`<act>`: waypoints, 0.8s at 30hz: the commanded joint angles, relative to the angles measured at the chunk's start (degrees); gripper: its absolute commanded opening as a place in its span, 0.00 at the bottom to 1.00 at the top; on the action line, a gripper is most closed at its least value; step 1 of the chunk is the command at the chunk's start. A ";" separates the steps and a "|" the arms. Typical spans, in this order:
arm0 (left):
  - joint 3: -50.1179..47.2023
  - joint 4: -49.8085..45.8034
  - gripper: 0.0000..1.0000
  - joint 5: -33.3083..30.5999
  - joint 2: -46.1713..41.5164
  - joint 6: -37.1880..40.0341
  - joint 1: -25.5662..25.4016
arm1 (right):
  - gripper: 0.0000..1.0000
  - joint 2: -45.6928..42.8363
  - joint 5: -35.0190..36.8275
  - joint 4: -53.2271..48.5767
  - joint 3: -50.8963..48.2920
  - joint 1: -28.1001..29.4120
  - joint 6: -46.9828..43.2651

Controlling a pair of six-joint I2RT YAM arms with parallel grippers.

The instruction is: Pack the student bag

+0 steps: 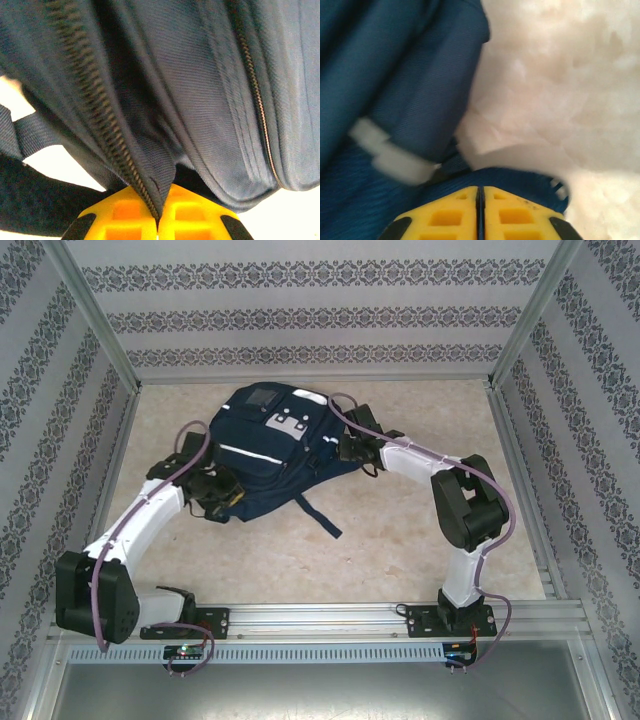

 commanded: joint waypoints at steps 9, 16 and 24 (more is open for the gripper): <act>14.12 10.60 0.10 0.17 15.98 -6.73 -22.40 | 0.39 -13.78 5.74 -4.83 -4.56 -0.92 -1.25; 18.71 2.59 0.98 -6.50 14.76 -0.30 -23.55 | 0.74 -27.21 9.70 -3.76 -13.66 -1.68 -1.84; 22.22 -11.53 1.00 -26.59 3.77 18.49 -17.00 | 0.98 -40.92 13.57 -2.62 -23.32 -5.48 -5.49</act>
